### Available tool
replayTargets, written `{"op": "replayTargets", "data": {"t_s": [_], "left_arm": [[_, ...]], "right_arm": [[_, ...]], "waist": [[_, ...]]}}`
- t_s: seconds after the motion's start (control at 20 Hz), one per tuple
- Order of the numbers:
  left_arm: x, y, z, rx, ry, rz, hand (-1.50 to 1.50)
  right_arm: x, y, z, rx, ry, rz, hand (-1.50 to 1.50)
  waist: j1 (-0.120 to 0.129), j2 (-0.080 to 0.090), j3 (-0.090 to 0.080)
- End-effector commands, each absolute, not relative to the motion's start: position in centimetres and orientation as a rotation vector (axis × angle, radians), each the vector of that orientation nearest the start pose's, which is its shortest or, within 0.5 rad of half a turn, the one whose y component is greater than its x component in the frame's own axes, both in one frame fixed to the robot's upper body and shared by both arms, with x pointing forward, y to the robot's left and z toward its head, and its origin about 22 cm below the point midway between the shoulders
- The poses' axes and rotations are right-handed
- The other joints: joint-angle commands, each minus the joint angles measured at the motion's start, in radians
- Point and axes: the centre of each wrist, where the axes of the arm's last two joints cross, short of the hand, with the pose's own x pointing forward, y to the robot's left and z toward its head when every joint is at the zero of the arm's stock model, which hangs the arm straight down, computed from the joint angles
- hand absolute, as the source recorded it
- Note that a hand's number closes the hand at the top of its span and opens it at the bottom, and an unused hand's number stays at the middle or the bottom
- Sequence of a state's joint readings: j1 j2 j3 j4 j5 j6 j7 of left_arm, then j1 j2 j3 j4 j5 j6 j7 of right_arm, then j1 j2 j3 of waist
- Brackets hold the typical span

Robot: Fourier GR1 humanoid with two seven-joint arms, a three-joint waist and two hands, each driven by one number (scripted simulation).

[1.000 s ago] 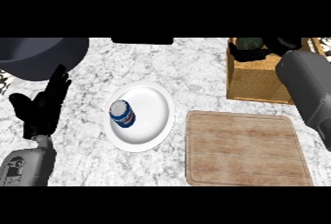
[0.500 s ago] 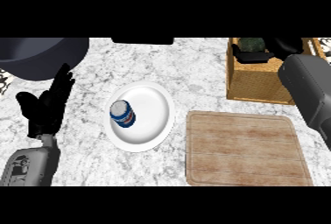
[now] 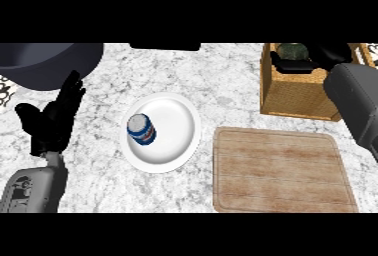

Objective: Pick the squash from the cutting board and place it in the basket

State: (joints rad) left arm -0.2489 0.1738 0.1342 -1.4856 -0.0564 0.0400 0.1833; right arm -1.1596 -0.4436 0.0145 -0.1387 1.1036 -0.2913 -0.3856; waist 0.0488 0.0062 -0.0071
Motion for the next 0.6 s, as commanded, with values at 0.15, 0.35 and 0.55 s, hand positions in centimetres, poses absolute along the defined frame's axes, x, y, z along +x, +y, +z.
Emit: {"op": "replayTargets", "data": {"t_s": [0.15,0.35,0.55], "left_arm": [[29.0,28.3,5.0,0.239,-1.539,-0.058,0.0],[29.1,29.4,6.0,0.261,-1.542,-0.061,0.0],[29.3,27.8,4.5,0.259,-1.533,-0.072,0.0]], "right_arm": [[45.6,-28.5,9.8,-1.034,-1.304,1.415,1.5],[45.1,-29.1,8.8,-1.085,-1.185,1.436,1.5],[44.9,-30.4,9.2,-1.096,-1.211,1.304,-1.5]], "waist": [[0.005,0.01,0.008],[0.002,0.011,0.008],[0.003,0.017,0.009]]}}
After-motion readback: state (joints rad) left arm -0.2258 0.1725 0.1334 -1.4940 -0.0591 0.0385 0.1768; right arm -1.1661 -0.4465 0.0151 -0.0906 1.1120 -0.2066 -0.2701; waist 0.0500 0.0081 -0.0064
